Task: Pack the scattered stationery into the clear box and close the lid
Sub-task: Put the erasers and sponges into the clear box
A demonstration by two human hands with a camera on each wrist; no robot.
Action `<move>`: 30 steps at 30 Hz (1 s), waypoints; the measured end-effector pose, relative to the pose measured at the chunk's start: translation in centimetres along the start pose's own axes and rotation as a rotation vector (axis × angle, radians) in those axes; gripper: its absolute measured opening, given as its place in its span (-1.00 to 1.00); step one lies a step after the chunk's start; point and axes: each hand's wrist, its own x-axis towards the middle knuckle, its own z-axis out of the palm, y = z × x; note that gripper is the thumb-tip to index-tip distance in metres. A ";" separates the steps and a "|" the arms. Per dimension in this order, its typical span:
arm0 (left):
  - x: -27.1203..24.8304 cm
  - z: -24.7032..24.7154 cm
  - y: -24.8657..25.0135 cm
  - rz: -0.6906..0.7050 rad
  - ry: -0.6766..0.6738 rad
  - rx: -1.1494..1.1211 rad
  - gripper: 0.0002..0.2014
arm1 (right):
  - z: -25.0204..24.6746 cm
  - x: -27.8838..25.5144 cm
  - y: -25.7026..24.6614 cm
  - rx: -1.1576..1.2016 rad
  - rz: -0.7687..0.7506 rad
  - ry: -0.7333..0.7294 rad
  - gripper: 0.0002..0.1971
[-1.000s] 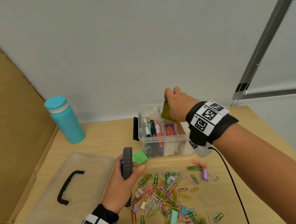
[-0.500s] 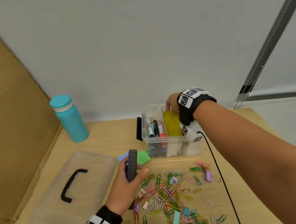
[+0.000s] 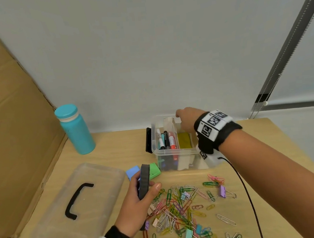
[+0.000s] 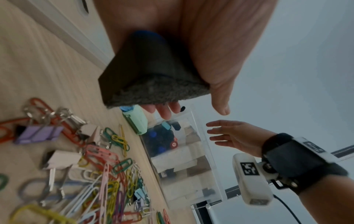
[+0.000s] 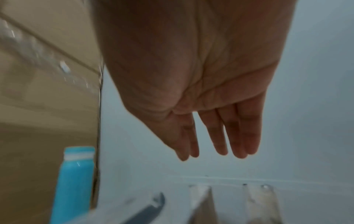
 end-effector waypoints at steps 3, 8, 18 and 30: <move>-0.2 0.1 0.6 0.044 0.005 0.046 -0.46 | -0.3 -5.3 -1.1 0.257 -0.072 0.131 -0.62; 1.1 2.3 3.7 0.242 0.062 0.462 -0.20 | 1.4 -10.5 -2.0 0.711 -0.283 -0.136 -0.60; 11.5 2.1 6.0 0.193 -0.002 0.868 -0.27 | -0.4 -9.6 3.2 0.814 -0.137 0.474 -0.75; 12.4 1.9 1.6 0.169 -0.076 0.648 -0.40 | -0.2 -2.1 2.1 0.388 0.044 0.098 -0.60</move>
